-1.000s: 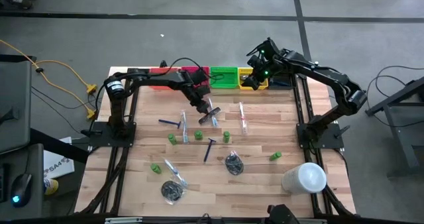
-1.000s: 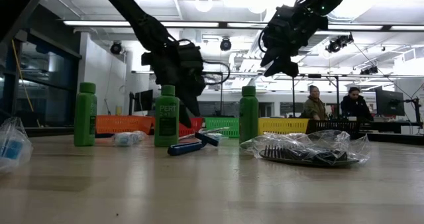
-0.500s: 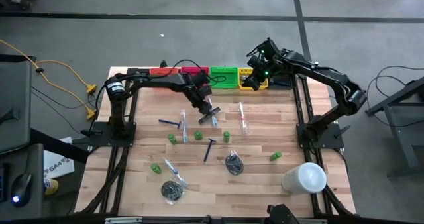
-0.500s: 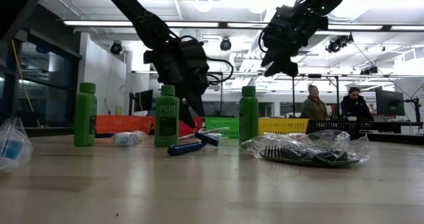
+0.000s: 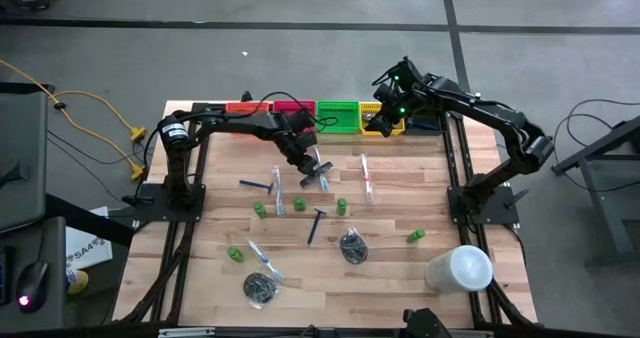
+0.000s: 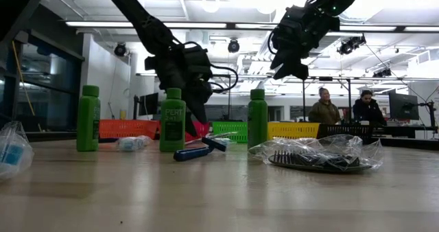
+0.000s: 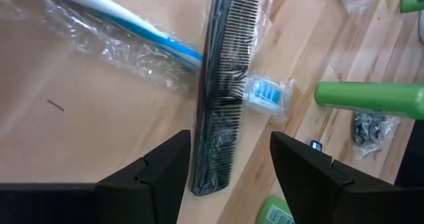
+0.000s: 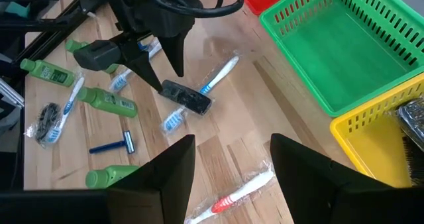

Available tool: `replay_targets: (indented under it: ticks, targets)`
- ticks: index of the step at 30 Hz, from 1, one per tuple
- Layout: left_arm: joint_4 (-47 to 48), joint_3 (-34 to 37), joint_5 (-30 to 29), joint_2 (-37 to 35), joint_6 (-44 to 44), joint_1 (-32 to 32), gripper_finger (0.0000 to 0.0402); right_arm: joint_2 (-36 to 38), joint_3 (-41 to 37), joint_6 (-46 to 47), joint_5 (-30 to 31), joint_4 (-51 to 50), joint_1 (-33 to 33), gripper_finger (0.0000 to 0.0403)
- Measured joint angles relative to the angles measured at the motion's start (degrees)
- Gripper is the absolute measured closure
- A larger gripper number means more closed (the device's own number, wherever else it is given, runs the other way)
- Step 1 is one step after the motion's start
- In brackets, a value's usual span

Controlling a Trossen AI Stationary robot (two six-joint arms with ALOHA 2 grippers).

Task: Pick & Place Travel size toiletries
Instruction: Put the black hair comb into the yellow bin

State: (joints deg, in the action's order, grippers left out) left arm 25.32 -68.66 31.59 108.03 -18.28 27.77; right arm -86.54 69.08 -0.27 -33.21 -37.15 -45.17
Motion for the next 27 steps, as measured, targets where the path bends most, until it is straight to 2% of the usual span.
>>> replay_targets:
  ticks: [7, 11, 27]
  targets:
    - [-3.33, -0.06, 2.49, 3.51, -0.04, 0.27, 0.0192, 0.0, 0.0, 0.02, -0.02, -0.03, 0.0, 0.0211]
    - [-2.97, 0.0, 6.6, 4.75, 0.0, 0.8, 0.0192, 0.0, 0.0, 0.17, -0.04, -0.31, 0.0, 0.0211]
    - [-5.12, -0.02, 7.92, 4.81, -0.01, 1.09, 0.0192, 0.0, 0.0, 0.42, -0.13, -0.35, 0.0, 0.0211]
